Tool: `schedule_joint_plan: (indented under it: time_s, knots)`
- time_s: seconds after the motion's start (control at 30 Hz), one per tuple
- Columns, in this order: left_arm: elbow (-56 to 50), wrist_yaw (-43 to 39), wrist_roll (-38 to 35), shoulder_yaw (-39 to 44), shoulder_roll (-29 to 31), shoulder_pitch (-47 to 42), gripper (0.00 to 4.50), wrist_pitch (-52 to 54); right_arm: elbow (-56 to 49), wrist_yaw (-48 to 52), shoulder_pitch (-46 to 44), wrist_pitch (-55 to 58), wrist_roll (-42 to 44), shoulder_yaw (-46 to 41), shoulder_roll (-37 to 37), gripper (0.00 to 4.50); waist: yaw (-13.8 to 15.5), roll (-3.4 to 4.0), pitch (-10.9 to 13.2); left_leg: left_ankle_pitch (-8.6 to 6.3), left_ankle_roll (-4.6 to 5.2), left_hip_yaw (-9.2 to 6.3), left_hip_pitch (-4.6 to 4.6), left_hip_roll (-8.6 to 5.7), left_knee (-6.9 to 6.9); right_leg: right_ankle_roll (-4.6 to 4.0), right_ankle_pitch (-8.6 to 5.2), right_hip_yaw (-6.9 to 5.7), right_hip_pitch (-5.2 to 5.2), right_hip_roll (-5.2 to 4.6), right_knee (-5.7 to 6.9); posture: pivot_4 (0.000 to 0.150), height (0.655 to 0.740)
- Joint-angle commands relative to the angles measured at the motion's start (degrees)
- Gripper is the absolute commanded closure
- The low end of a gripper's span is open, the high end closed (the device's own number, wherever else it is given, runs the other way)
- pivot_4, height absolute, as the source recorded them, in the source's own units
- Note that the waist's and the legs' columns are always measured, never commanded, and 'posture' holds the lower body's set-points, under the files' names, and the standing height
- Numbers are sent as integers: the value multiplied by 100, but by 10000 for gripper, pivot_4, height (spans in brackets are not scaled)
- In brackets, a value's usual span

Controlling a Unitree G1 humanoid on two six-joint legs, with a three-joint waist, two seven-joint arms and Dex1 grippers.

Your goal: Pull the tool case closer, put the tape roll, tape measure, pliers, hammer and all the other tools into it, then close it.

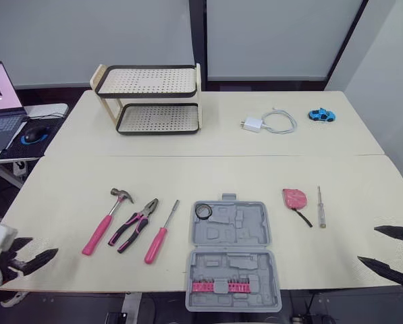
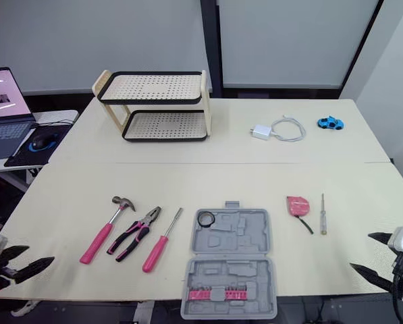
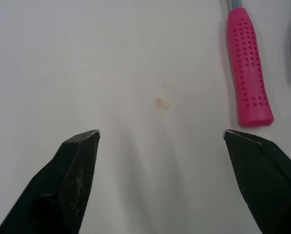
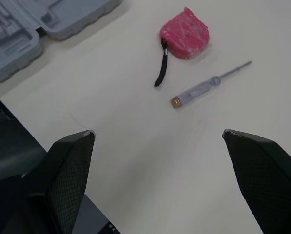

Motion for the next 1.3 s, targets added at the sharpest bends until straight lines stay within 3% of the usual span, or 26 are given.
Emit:
schedule_joint_plan:
  time_s: [0.03,0.4,0.63,0.83,1.2,1.3]
  knots:
    - [300,-485,17,65,352,11,129,-298,108,353,-159,68,141,-186,-246,0,13,2,1,0,0,0,-1,-2,-1,0,0,-1,0,-2,-1,1500,7400]
    - [125,-1025,46,-69,421,174,129,-514,298,590,-228,50,-88,-257,-269,0,-2,3,2,-4,5,-2,-7,2,-2,0,-1,-3,-2,-1,-4,1500,7400]
    - [-1995,-1145,-407,-393,20,201,129,-120,-543,-10,-69,659,182,-522,348,0,53,4,2,-4,4,-14,-11,0,-1,0,-1,-2,0,-5,-5,1500,7400]
    - [-3908,-766,-874,-1535,-485,-861,129,703,-1771,-1476,-458,1530,299,273,1250,0,73,8,-1,-3,3,-32,-13,-1,10,1,0,1,5,-5,1,1500,7400]
    - [-4025,-881,-746,-3114,-1142,-2605,129,845,-1750,-3300,-1636,2420,-244,1875,1942,0,-21,21,-3,-3,3,-25,-11,-12,7,1,0,-1,-3,11,2,1500,7400]
    - [-4074,-1017,-769,-3340,-1195,-2746,0,887,-1697,-3422,-1858,2661,-227,2126,1973,6050,-17,23,-3,-3,3,-26,-11,-12,6,1,0,-1,-3,12,3,1500,7400]
